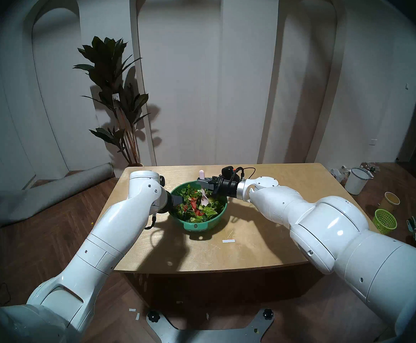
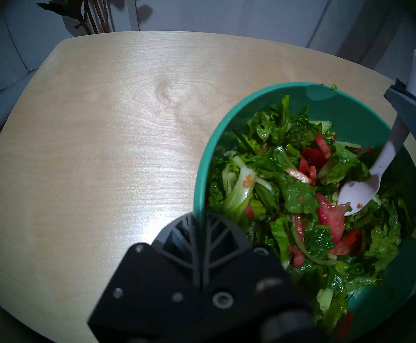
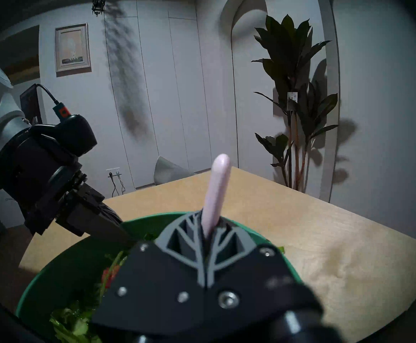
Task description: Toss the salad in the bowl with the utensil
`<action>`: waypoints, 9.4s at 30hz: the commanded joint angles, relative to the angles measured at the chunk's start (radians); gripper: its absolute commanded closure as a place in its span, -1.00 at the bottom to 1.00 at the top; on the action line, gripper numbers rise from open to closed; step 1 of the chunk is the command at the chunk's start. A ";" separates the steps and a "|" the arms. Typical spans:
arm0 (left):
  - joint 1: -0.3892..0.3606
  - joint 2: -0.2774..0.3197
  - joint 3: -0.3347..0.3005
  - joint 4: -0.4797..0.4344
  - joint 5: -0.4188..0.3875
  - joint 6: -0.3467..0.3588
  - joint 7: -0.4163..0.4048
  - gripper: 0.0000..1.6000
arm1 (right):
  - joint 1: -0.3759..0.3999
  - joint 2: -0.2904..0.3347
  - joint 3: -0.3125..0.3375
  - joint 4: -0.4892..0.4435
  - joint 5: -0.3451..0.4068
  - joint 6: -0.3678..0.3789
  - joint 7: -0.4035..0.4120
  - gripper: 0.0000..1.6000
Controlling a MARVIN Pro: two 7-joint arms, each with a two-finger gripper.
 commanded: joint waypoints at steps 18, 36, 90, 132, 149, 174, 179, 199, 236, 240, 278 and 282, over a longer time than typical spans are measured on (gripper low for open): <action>-0.015 0.006 -0.003 -0.008 0.008 -0.002 0.041 1.00 | 0.070 -0.103 0.107 -0.042 0.087 0.009 -0.016 1.00; -0.014 0.009 -0.002 -0.008 0.010 -0.002 0.030 1.00 | -0.005 -0.154 0.038 0.008 0.017 -0.018 -0.114 1.00; -0.016 -0.002 -0.011 -0.008 -0.007 -0.002 0.061 1.00 | 0.077 0.045 0.156 -0.015 0.078 0.179 0.073 1.00; -0.016 0.001 -0.005 -0.010 0.005 -0.002 0.061 1.00 | 0.004 -0.105 0.174 -0.004 0.064 0.267 -0.024 1.00; -0.015 -0.011 -0.014 -0.011 0.000 -0.002 0.086 1.00 | 0.030 -0.014 0.236 -0.014 0.101 0.335 0.119 1.00; -0.011 -0.005 -0.013 -0.007 0.023 -0.002 0.040 1.00 | 0.015 -0.008 0.128 -0.006 -0.037 0.194 -0.017 1.00; -0.011 -0.006 -0.013 -0.008 0.023 -0.002 0.046 1.00 | -0.004 -0.035 0.131 0.004 -0.034 0.220 -0.021 1.00; -0.012 -0.019 -0.020 -0.012 0.008 -0.002 0.094 1.00 | 0.040 -0.087 0.263 0.027 0.089 0.610 0.141 1.00; -0.013 -0.001 -0.010 -0.008 0.008 -0.002 0.046 1.00 | -0.043 0.027 0.459 -0.136 0.218 0.253 0.286 1.00; -0.012 0.001 -0.009 -0.008 0.009 -0.002 0.037 1.00 | -0.070 0.026 0.493 -0.111 0.244 0.269 0.244 1.00; -0.010 0.008 -0.005 -0.007 0.012 -0.002 0.015 1.00 | -0.061 0.111 0.573 -0.126 0.276 0.392 0.028 1.00; -0.010 0.009 -0.005 -0.007 0.012 -0.002 0.015 1.00 | -0.057 0.106 0.561 -0.135 0.270 0.419 0.025 1.00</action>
